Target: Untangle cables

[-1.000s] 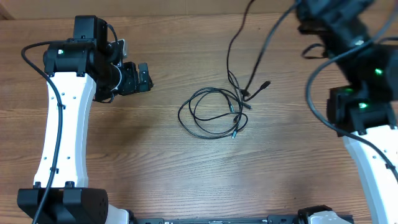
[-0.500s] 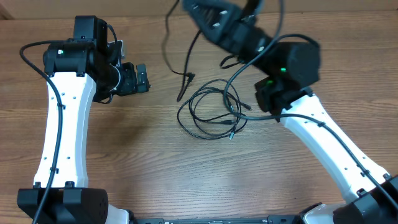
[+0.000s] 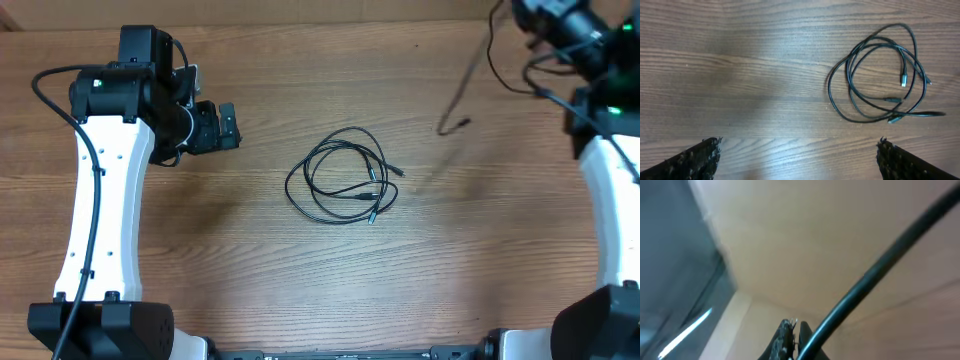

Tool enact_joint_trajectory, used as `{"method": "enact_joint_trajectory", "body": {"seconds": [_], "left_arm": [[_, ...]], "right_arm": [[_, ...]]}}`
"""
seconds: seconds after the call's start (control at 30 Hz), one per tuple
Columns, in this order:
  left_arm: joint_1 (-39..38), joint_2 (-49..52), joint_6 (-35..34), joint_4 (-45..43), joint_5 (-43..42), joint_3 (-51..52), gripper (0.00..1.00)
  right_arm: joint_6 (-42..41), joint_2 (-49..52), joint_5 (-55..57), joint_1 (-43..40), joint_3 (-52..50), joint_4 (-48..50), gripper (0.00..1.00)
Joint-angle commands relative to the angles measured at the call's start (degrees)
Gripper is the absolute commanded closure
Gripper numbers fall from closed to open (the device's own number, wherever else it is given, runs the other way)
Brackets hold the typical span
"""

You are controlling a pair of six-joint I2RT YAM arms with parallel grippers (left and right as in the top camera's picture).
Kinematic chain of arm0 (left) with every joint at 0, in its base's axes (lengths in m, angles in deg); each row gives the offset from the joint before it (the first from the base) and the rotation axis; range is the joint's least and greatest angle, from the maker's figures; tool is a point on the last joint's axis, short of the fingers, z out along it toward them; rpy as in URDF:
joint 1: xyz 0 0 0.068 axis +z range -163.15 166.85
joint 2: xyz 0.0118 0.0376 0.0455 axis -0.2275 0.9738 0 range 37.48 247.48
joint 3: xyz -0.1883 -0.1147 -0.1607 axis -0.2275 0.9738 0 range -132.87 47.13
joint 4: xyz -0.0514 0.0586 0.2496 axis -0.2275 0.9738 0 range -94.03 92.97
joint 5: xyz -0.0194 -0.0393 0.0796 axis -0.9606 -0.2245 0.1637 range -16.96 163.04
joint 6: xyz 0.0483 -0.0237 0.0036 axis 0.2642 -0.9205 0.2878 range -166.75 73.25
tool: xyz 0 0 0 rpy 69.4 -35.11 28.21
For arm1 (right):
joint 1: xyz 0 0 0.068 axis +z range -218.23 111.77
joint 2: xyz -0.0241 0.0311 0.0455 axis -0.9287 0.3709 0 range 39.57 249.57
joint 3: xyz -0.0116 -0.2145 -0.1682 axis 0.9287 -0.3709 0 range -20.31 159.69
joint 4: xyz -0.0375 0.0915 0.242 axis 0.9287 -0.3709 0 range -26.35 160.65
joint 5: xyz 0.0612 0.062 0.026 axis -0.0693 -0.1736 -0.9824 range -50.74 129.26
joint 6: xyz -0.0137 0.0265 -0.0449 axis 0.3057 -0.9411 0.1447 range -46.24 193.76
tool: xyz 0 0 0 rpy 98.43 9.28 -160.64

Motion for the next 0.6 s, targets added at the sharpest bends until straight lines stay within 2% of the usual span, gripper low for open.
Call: {"method": "enact_joint_trajectory", "body": {"seconds": [0.0,0.07,0.13,0.23,0.37,0.47,0.57], "left_arm": [[0.2,-1.0,1.3,-0.3,0.1,-1.2,0.0],[0.2,-1.0,1.3,-0.4,0.1,-1.2,0.0],[0.2,-1.0,1.1,-0.9,-0.1,-1.2,0.0],[0.2,-1.0,1.1,-1.2,-2.6,-1.2,0.0],[0.2,-1.0,1.1,-1.4,-3.5,-1.2,0.0],[-0.6,-1.0,1.4,-1.5,-3.8,-1.2,0.0],[-1.5,-1.0,1.4,-1.7,-3.8,-1.2,0.0]], "right_arm": [[20.9,-0.7,-1.2,-7.6,0.3,-9.4,0.96],[27.9,-0.7,0.6,-11.8,0.3,-16.1,0.96],[36.1,-0.7,10.6,-18.3,0.3,-27.5,0.96],[42.1,-0.7,28.2,-23.4,0.3,-35.5,0.96],[46.6,-0.7,43.9,-28.0,0.3,-37.6,0.96],[46.5,-0.6,50.5,-32.4,0.2,-38.3,0.96],[46.1,0.1,51.4,-36.5,0.2,-38.2,0.96]]}}
